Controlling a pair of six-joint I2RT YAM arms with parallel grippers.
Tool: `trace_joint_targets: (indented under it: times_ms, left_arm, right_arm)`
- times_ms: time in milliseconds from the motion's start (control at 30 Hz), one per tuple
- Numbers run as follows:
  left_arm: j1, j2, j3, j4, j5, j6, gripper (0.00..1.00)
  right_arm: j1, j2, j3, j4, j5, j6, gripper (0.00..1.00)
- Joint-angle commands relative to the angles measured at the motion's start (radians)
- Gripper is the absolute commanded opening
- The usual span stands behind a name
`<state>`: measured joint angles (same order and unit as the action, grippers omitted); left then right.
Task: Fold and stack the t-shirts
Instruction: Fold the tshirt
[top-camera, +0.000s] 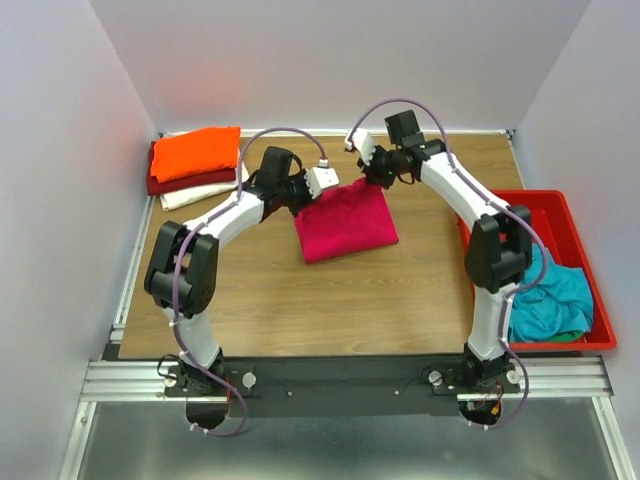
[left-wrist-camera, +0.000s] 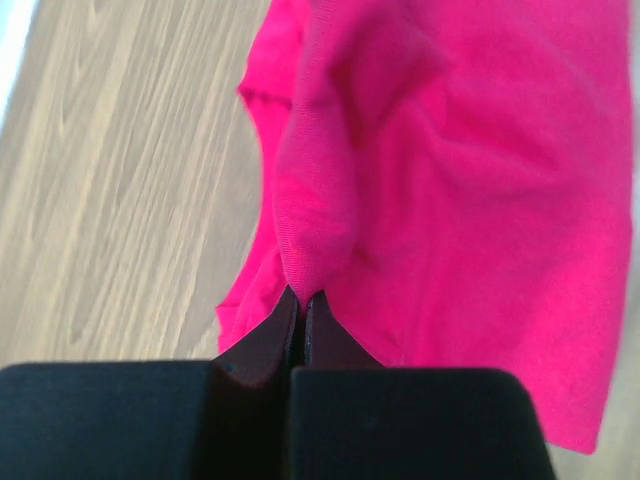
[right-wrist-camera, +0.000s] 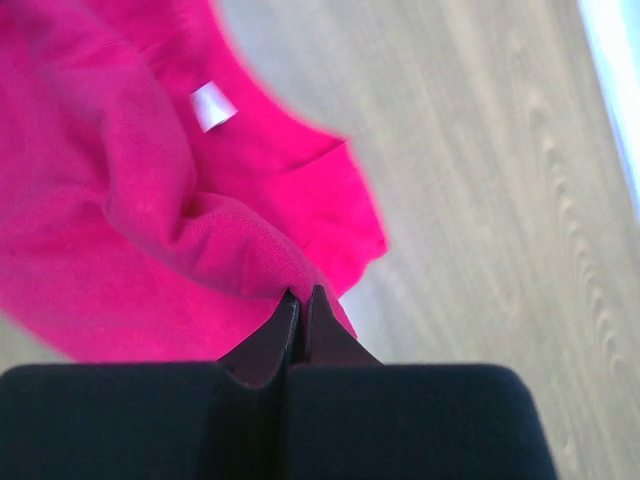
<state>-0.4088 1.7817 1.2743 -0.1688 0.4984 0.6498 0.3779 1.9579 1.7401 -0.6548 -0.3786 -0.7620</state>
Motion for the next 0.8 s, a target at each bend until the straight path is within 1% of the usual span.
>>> trace_joint_targets:
  times_ms: [0,33,167,500,633,700,733,767]
  left_arm:
    - [0.042,0.047,0.074,-0.017,0.012,-0.038,0.00]
    - [0.048,0.051,0.077,-0.017,0.011,-0.041,0.00]
    - [0.074,0.059,0.063,-0.014,-0.014,-0.062,0.00]
    - [0.102,0.059,0.033,0.021,-0.073,-0.127,0.00]
    - [0.111,0.099,0.060,0.022,-0.095,-0.145,0.00]
    - [0.125,0.125,0.082,0.029,-0.116,-0.179,0.00]
    - [0.130,0.136,0.092,0.035,-0.126,-0.194,0.00]
    - [0.136,0.148,0.105,0.043,-0.168,-0.223,0.00]
  right_arm:
    - [-0.008,0.123,0.140,0.055,0.046,0.069,0.00]
    - [-0.008,0.145,0.177,0.055,0.043,0.072,0.00]
    - [-0.008,0.219,0.234,0.058,0.035,0.087,0.00]
    - [-0.008,0.338,0.308,0.090,0.064,0.164,0.01]
    - [-0.010,0.366,0.338,0.112,0.072,0.200,0.01]
    - [-0.008,0.380,0.348,0.130,0.079,0.225,0.01]
    - [-0.008,0.386,0.354,0.138,0.087,0.231,0.05]
    - [-0.008,0.389,0.360,0.145,0.093,0.239,0.09]
